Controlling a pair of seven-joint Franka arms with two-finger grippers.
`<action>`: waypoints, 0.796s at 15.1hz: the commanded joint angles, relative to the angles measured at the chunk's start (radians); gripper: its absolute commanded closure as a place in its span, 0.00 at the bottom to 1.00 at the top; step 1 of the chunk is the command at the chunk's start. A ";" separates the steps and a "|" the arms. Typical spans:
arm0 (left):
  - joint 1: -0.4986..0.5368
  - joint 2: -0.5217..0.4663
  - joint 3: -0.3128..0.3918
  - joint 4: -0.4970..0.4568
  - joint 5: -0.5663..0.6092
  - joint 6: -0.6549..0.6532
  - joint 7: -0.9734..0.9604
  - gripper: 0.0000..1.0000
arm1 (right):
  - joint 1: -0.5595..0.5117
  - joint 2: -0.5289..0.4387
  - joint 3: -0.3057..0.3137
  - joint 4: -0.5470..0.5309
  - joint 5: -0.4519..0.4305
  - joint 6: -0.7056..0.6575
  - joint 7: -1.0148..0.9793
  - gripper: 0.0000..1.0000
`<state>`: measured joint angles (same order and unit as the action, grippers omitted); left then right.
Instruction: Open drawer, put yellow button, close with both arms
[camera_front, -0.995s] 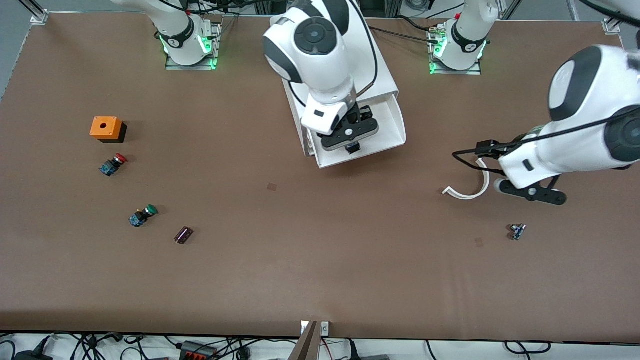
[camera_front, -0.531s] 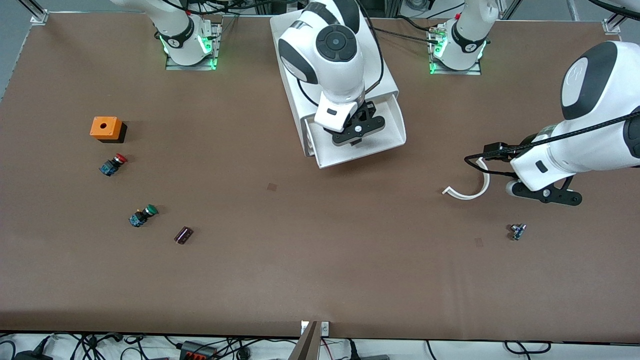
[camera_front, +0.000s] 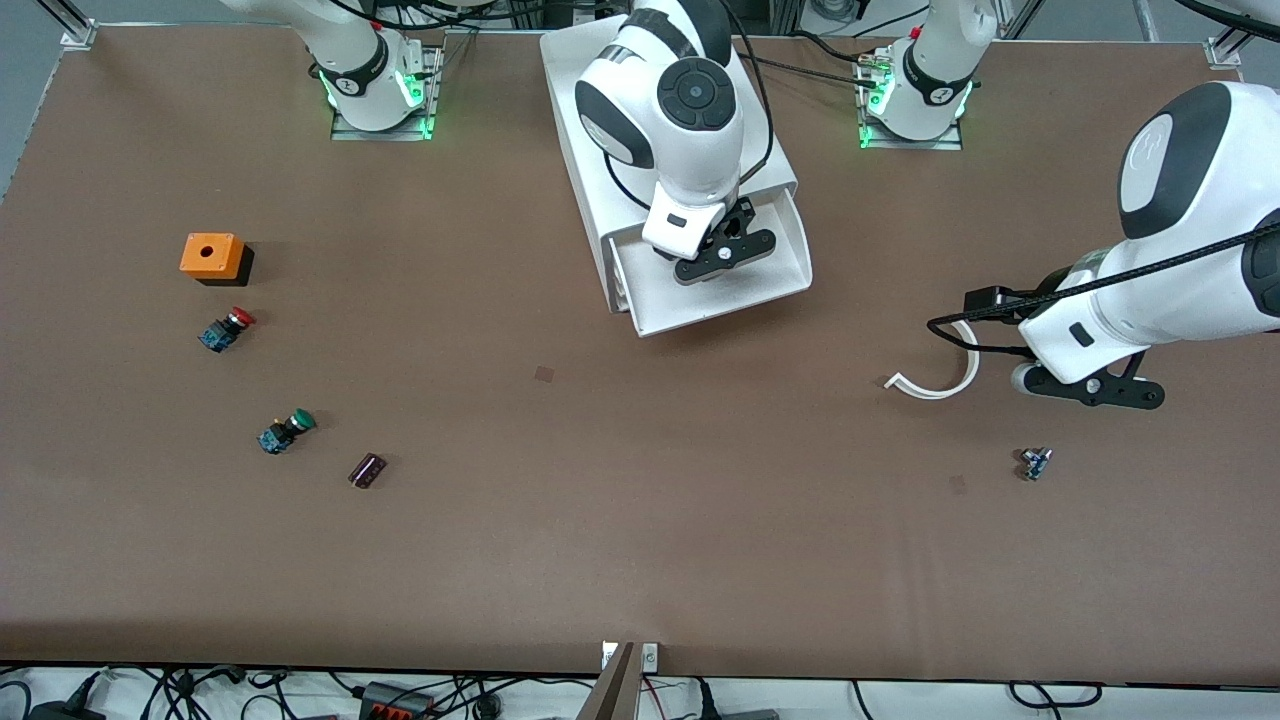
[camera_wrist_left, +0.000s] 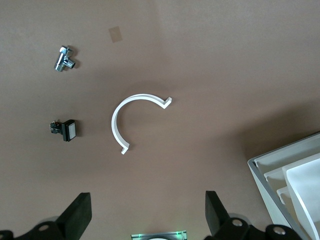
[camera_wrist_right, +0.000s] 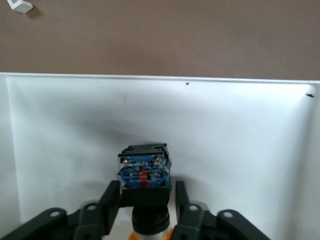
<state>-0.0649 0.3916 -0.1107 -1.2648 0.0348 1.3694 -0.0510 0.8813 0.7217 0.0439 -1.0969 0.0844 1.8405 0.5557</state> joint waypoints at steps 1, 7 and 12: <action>-0.001 0.006 -0.006 0.019 0.000 -0.018 -0.012 0.00 | 0.007 0.005 -0.015 0.040 0.003 -0.024 0.062 0.00; -0.006 0.004 -0.007 0.019 -0.015 -0.012 -0.064 0.00 | -0.103 -0.048 -0.024 0.135 -0.009 -0.030 0.127 0.00; -0.018 0.003 -0.035 -0.059 -0.065 0.055 -0.216 0.00 | -0.333 -0.061 -0.061 0.127 -0.081 -0.125 -0.059 0.00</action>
<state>-0.0756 0.3933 -0.1226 -1.2768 -0.0182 1.3757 -0.2013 0.6417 0.6647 -0.0291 -0.9700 0.0115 1.7456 0.5889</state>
